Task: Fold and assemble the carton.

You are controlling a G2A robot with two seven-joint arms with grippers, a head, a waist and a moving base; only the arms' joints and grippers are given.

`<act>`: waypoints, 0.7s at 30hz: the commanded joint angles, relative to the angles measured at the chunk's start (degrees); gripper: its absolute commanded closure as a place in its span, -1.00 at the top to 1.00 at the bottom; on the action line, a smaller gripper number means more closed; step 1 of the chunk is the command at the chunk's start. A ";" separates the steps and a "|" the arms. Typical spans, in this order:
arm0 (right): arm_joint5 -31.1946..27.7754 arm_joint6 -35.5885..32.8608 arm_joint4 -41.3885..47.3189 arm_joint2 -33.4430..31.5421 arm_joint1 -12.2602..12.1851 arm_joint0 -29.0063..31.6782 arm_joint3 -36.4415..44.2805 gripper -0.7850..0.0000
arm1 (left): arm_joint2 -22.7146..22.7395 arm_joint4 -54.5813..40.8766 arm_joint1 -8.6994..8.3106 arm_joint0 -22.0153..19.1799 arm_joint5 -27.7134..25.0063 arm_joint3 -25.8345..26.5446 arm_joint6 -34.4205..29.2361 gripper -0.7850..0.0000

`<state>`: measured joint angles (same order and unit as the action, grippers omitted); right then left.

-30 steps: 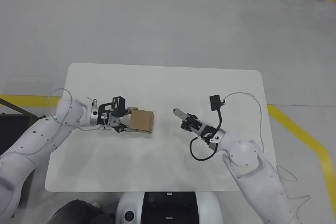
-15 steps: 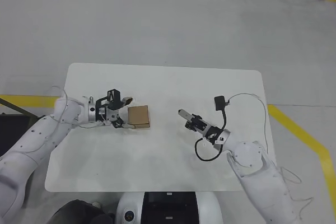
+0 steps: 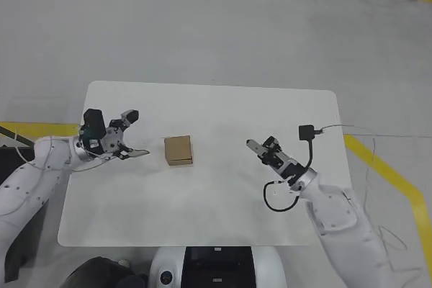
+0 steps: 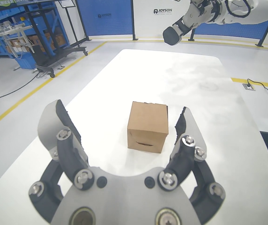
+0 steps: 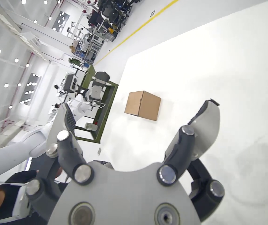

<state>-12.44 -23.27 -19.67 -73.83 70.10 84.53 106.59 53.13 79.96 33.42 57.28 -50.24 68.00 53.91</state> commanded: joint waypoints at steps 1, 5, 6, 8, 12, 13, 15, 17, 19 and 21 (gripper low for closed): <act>1.15 1.33 -4.89 -1.23 -0.26 1.00 1.92 1.00 | 3.12 -0.94 -1.23 2.28 0.35 1.37 -0.26 1.00; 3.02 3.60 -12.32 -3.44 -0.69 2.79 5.01 1.00 | 9.13 -2.67 -3.38 6.65 1.17 4.98 -1.17 1.00; 3.23 3.90 -13.47 -4.00 -0.79 3.10 5.61 1.00 | 10.64 -2.93 -3.87 7.59 1.19 5.93 -1.72 1.00; 3.81 4.46 -15.72 -5.24 -0.97 3.72 6.68 1.00 | 13.61 -3.26 -4.79 9.17 0.80 7.73 -3.23 1.00; 4.64 4.88 -20.02 -7.91 -1.35 4.44 8.60 1.00 | 18.47 -4.80 -6.06 11.89 -1.07 10.70 -6.07 1.00; 4.85 4.80 -20.76 -8.42 -1.42 4.55 9.12 1.00 | 19.35 -5.00 -6.25 12.43 -1.38 11.37 -6.99 1.00; 5.25 4.13 -21.11 -9.37 -1.53 4.57 9.78 1.00 | 20.77 -5.39 -6.50 13.38 -1.49 13.02 -8.74 1.00; 5.33 3.69 -21.79 -9.91 -1.62 4.48 10.37 1.00 | 21.10 -5.64 -6.54 13.74 -1.58 13.59 -9.18 1.00; 5.56 3.71 -22.22 -10.17 -1.65 4.36 10.71 1.00 | 21.10 -5.64 -6.54 13.74 -1.58 13.59 -9.18 1.00; 5.53 3.66 -22.13 -10.16 -1.65 4.37 10.70 1.00 | 21.14 -5.67 -6.55 13.77 -1.59 13.64 -9.23 1.00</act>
<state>-6.87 -19.58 -41.91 -84.01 68.45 88.88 117.32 74.25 74.31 26.87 71.02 -51.83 81.60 44.72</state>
